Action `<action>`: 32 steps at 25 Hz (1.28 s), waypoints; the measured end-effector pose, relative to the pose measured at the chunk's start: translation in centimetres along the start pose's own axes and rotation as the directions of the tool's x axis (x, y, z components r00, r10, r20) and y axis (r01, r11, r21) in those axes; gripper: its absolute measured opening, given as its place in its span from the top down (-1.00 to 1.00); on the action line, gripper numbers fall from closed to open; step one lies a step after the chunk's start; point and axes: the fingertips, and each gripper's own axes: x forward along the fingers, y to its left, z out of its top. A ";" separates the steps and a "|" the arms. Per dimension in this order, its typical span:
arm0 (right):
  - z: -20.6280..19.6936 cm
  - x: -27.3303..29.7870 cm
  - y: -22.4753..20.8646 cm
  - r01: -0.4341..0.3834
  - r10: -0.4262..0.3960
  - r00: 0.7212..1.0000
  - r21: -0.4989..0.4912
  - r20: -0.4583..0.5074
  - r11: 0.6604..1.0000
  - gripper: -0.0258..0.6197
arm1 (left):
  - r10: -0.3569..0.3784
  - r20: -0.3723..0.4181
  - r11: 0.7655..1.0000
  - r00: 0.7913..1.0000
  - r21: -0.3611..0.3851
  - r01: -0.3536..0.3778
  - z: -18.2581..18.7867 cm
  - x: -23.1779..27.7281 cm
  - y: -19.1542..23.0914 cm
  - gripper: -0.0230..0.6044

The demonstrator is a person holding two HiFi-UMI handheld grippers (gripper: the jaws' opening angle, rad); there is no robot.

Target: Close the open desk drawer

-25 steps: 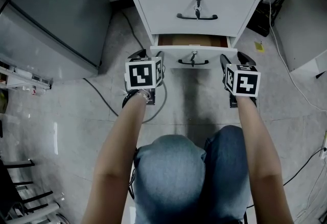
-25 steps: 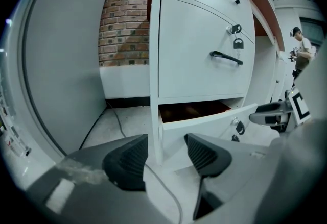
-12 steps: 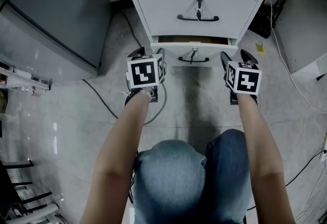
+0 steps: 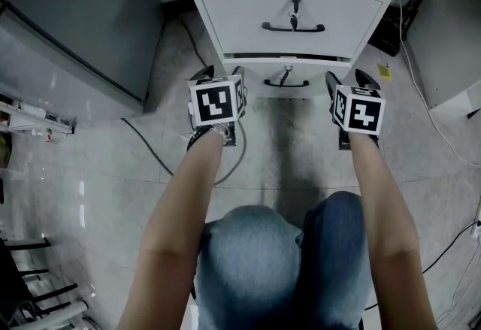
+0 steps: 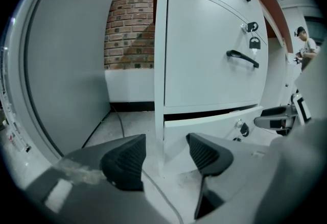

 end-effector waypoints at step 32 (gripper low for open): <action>0.8 2.2 -0.6 0.039 -0.038 0.999 0.021 -0.014 0.999 -0.05 | -0.014 0.012 1.000 1.000 0.017 0.014 1.5 2.0 0.3 0.03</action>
